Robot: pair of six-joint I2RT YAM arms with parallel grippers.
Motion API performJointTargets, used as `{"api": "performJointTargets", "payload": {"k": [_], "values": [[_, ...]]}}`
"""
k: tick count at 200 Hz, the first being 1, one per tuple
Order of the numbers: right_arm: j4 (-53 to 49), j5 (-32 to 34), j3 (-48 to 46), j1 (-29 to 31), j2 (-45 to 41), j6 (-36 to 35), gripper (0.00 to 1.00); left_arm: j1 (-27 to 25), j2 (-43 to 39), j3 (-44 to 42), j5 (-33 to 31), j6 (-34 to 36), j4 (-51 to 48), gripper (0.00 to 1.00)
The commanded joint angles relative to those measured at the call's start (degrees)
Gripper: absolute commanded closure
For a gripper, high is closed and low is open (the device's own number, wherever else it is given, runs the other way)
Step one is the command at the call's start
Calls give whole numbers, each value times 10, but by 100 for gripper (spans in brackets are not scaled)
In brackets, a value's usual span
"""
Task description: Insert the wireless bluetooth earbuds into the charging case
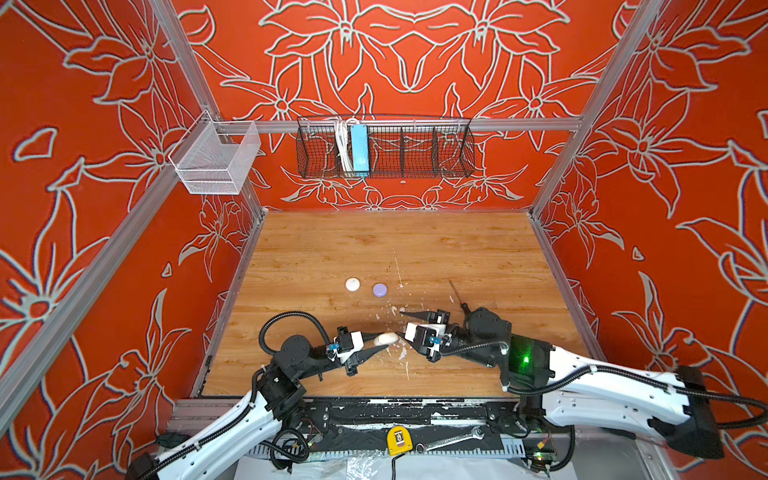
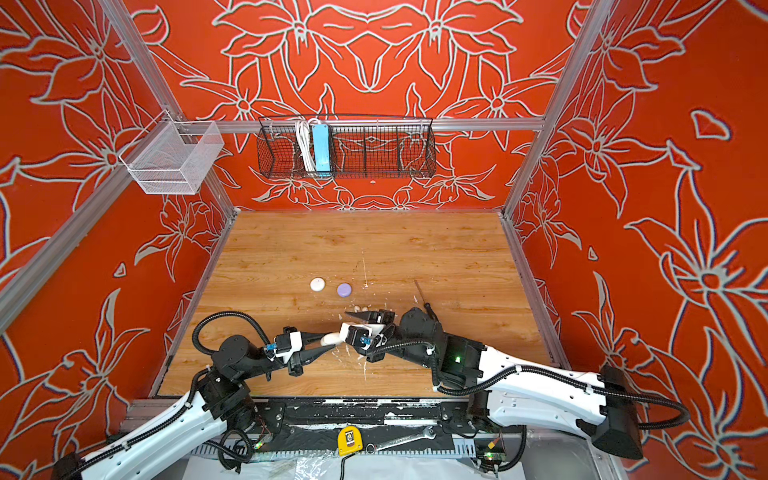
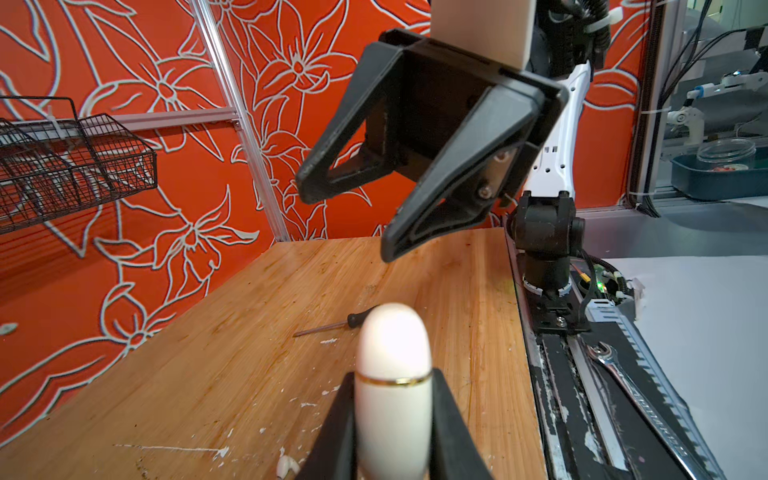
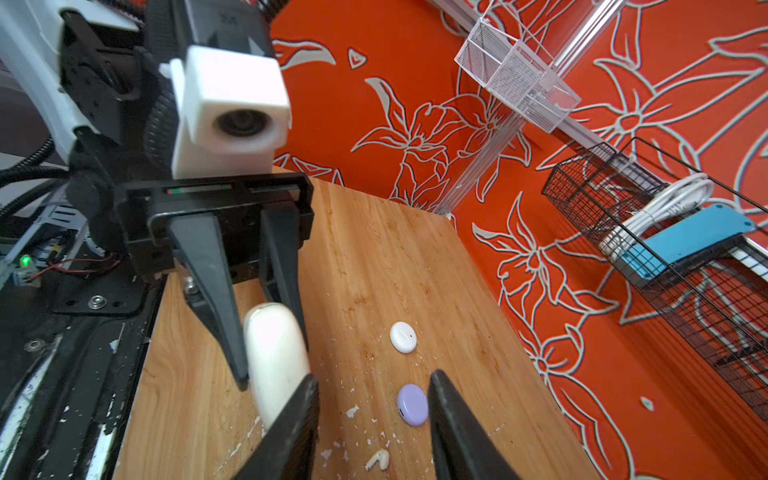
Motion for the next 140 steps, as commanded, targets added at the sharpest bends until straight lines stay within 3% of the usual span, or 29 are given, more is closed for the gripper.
{"api": "performJointTargets", "payload": {"k": [1, 92, 140], "values": [[-14, -35, 1, 0, 4, -13, 54, -2, 2, 20, 6, 5, 7, 100], [-48, -38, 42, 0, 63, -13, 48, -2, 17, 25, 33, 9, 12, 100], [-45, 11, 55, 0, 75, -1, 50, -2, 15, 26, 56, 12, 14, 100]]}}
